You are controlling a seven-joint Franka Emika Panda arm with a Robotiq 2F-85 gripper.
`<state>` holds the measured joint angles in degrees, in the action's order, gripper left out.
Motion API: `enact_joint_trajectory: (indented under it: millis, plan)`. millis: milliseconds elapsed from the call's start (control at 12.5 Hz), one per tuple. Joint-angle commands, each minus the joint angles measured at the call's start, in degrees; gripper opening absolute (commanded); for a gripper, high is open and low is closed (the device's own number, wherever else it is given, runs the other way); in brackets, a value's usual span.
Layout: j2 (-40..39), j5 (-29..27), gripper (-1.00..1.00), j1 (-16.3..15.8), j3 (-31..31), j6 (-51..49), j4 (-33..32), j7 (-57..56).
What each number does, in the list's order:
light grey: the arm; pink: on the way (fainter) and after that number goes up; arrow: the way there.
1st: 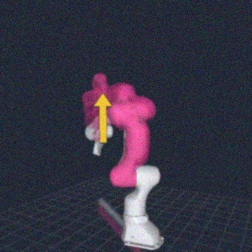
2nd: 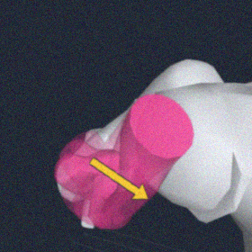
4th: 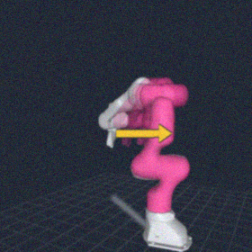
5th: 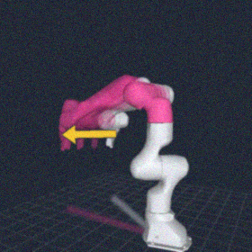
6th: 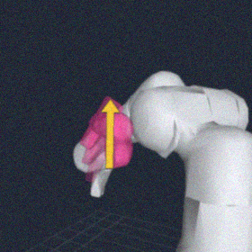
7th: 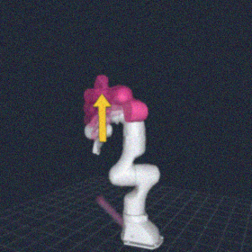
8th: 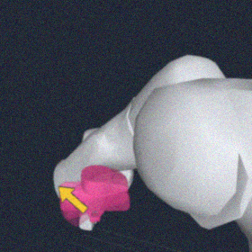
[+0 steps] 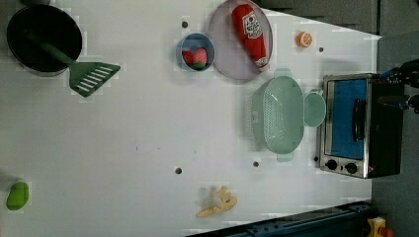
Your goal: Drag strainer right to left.
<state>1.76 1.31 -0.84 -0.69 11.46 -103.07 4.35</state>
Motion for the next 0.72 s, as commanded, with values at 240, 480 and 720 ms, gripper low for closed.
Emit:
enact_joint_trajectory:
  millis: [240, 480, 720]
  plan:
    - [22.78, -0.84, 0.99, 1.4, -2.01, -11.52, -12.68, 3.95]
    - [20.83, -0.84, 1.0, 1.36, -1.91, -7.12, -16.19, 4.08]
    - [16.02, -0.84, 1.0, 1.34, -1.87, 5.22, -23.5, 5.65]
